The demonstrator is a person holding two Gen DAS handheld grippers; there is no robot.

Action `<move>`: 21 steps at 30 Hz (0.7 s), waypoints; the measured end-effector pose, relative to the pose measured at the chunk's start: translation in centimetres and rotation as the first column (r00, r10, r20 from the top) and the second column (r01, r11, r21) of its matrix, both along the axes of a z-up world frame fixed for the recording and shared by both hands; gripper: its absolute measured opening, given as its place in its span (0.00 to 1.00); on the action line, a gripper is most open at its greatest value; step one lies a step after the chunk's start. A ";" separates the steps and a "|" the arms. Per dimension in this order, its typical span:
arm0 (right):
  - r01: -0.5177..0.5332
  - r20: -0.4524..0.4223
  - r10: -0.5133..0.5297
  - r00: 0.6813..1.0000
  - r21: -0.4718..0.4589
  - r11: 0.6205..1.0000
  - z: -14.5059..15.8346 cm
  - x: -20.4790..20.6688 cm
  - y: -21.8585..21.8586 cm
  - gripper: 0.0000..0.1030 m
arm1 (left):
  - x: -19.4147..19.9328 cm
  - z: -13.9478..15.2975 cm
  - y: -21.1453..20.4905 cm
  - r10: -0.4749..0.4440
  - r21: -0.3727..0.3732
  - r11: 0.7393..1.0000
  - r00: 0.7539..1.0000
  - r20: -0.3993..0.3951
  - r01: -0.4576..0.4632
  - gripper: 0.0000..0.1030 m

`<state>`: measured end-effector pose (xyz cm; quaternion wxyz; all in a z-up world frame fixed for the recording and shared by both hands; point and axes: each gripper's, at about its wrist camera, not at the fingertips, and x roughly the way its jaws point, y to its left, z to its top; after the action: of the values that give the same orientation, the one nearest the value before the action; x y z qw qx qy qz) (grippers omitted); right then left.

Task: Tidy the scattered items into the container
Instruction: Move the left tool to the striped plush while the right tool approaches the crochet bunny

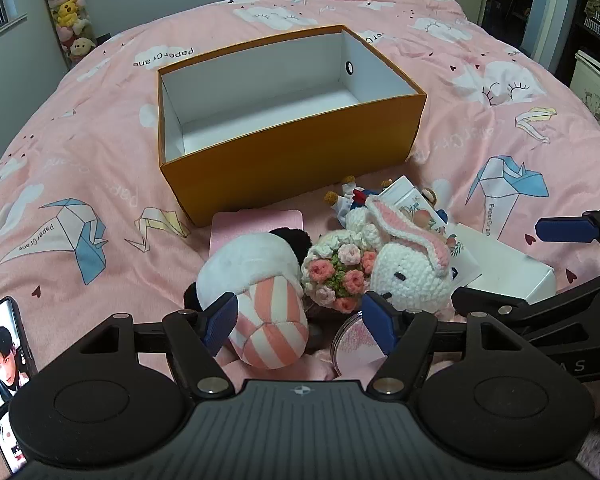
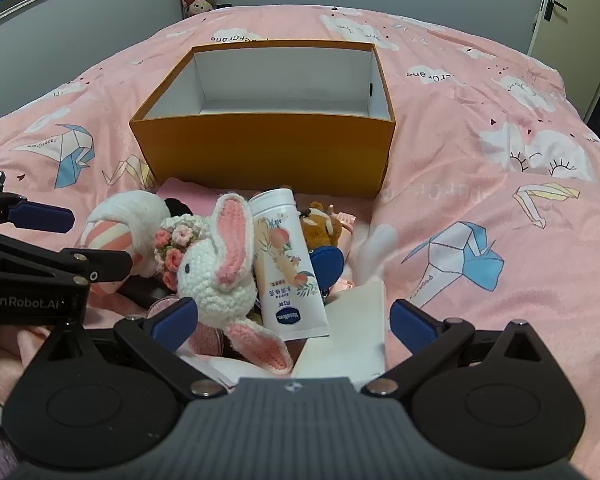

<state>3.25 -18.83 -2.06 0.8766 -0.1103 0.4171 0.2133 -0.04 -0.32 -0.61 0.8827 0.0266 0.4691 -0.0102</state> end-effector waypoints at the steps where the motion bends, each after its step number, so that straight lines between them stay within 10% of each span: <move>1: 0.000 -0.001 0.000 1.000 0.000 1.000 0.0 0.0 0.0 1.00 | 0.0 0.0 0.0 0.000 0.001 1.000 1.000 0.000 0.000 0.78; 21: 0.000 -0.025 0.001 1.000 0.005 1.000 -0.3 0.2 0.0 1.00 | 0.1 -0.3 -0.2 -0.003 0.007 1.000 1.000 -0.014 0.003 0.77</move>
<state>3.45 -18.88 -2.32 0.8715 -0.1057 0.4275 0.2158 0.04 -0.48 -0.89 0.8793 0.0302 0.4752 -0.0100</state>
